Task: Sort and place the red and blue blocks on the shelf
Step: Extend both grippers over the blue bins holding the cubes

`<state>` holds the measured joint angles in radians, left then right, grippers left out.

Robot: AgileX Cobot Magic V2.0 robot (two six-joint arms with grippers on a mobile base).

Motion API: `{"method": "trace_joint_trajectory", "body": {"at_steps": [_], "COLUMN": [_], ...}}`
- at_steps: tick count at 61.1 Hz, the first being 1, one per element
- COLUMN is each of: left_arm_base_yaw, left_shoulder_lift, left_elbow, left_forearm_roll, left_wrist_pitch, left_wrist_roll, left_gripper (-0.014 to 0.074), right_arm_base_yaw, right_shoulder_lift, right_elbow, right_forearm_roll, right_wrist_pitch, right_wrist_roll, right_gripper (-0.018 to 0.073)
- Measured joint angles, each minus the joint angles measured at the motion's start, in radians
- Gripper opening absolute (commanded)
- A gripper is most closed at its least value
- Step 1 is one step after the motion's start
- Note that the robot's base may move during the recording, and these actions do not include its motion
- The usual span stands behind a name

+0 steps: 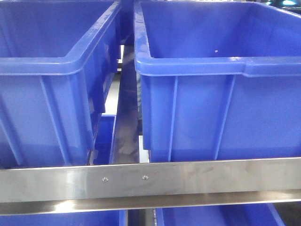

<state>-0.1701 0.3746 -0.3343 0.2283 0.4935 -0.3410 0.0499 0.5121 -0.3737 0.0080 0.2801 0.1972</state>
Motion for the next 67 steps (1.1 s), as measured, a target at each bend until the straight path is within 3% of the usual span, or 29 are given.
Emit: {"method": "trace_joint_trajectory", "body": {"at_steps": [67], "left_arm_base_yaw": [0.000], "left_shoulder_lift": [0.000], "left_elbow": [0.000], "left_forearm_roll": [0.000], "left_wrist_pitch": [0.000], "left_wrist_roll": [0.000], "left_gripper": [0.0123], "right_arm_base_yaw": [0.000], "right_shoulder_lift": [0.000], "right_elbow": [0.000], "right_forearm_roll": [0.000], "right_wrist_pitch": [0.000], "right_wrist_roll": [0.000], "right_gripper": [0.0056]}}
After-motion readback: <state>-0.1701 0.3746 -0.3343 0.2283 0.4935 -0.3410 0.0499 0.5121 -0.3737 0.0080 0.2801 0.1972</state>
